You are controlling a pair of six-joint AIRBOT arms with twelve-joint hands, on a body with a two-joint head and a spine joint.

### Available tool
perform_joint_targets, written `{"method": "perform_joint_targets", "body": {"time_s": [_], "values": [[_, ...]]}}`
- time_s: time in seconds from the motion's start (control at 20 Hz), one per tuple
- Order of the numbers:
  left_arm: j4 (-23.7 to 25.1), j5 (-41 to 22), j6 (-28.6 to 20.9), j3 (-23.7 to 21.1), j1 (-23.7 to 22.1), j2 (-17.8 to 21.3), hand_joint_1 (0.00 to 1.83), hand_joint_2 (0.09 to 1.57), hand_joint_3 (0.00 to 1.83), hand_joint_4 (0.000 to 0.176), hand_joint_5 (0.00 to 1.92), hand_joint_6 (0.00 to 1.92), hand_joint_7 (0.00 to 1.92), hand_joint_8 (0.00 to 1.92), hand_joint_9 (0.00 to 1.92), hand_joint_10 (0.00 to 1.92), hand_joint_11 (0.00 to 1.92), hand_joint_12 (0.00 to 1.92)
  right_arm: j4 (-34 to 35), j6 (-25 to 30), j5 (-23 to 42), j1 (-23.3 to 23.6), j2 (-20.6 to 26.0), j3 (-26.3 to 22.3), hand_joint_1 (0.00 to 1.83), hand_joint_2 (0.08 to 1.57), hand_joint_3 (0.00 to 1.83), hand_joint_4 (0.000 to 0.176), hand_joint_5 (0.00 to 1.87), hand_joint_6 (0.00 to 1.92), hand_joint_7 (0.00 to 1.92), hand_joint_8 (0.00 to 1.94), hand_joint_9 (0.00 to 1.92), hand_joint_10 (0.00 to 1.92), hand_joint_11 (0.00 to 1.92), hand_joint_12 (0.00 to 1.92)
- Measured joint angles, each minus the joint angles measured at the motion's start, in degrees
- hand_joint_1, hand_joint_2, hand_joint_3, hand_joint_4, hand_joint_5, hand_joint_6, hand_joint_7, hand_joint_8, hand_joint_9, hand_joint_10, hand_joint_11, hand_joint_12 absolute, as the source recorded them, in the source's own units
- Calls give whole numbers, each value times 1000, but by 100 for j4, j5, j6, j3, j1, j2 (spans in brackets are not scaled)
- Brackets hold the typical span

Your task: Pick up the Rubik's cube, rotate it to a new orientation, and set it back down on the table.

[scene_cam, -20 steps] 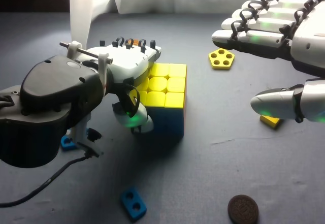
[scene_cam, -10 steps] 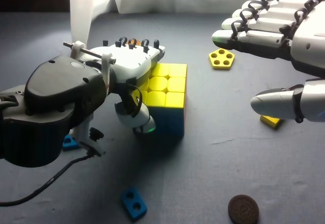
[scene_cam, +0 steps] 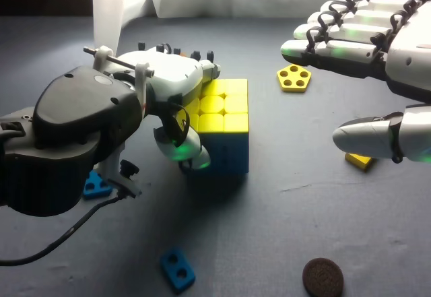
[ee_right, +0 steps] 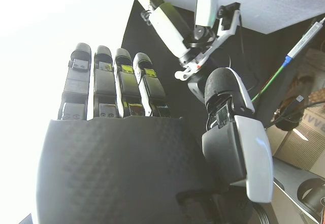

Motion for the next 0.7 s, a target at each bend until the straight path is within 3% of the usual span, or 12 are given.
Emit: {"method": "perform_joint_targets", "body": {"time_s": [0.05,0.1,0.2,0.3,0.5,0.7], "values": [[0,-4,2,2,0,0,1064,1136,4,0,429,522,200,1180,217,1276,46,1471,0,0,0,0,0,0,0,1320,1,0,0,0,0,0,0,0,0,0],[-26,20,-31,2,2,0,1110,1145,2,0,336,878,207,1263,226,1345,70,1532,0,0,2,0,0,0,0,1318,0,0,0,0,0,0,0,0,0,0],[-26,44,15,0,2,-2,1110,1149,1,0,219,1221,205,1343,227,1396,95,1548,-2,0,2,0,0,-11,0,1318,0,0,0,0,0,0,0,0,0,0],[-44,66,35,0,-4,-13,1139,1108,0,0,208,1306,206,1417,208,1468,95,1618,0,0,0,0,0,-11,0,1320,0,0,0,0,0,0,0,0,0,0],[-284,63,118,-72,-90,-11,1085,1174,10,0,74,1528,117,1542,124,1585,18,1694,-2,-2,4,-42,0,-11,0,1318,0,0,0,0,0,0,0,0,0,0],[-625,76,538,-365,-411,190,1070,1153,0,0,120,1449,130,1509,142,1565,36,1686,210,-26,140,-70,0,-9,0,1324,3,0,0,0,0,0,0,0,0,0]]}}
